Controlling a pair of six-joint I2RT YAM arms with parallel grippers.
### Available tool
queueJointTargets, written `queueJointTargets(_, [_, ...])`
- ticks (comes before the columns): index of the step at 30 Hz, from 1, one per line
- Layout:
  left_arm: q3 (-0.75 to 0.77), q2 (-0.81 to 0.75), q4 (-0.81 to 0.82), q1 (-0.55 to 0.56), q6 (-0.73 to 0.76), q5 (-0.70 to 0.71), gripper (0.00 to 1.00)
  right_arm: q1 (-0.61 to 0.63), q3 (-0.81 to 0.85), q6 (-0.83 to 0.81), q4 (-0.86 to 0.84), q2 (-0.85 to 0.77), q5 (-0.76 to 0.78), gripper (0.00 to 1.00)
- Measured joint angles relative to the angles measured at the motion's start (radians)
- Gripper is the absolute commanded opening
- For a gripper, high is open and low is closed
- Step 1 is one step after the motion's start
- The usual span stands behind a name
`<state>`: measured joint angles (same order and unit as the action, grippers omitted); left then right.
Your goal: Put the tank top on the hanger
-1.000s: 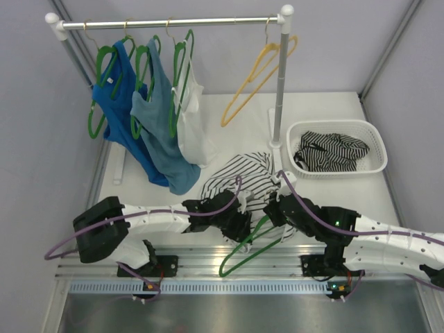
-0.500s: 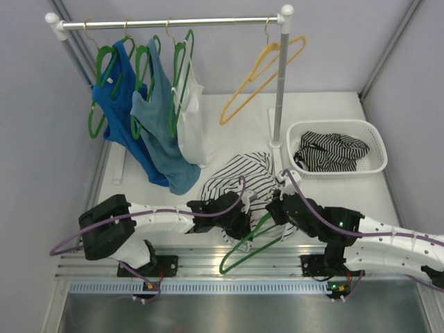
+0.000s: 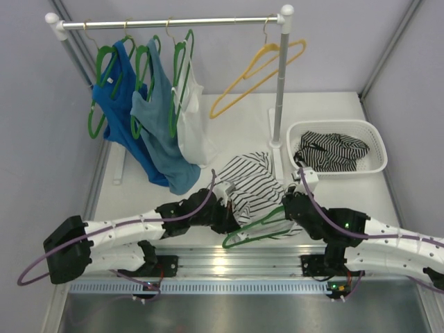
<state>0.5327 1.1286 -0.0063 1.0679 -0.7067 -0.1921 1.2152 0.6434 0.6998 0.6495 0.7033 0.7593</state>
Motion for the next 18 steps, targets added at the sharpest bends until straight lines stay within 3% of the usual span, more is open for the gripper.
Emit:
queueJointTargets(8, [-0.067, -0.14, -0.035, -0.04, -0.01, -0.001, 0.0, -0.019, 0.036, 0.072, 0.108, 0.002, 0.108, 0.0])
queueJointTargets(18, [-0.172, -0.217, -0.047, -0.041, -0.068, 0.01, 0.0, -0.084, 0.065, 0.109, 0.171, -0.003, 0.128, 0.0])
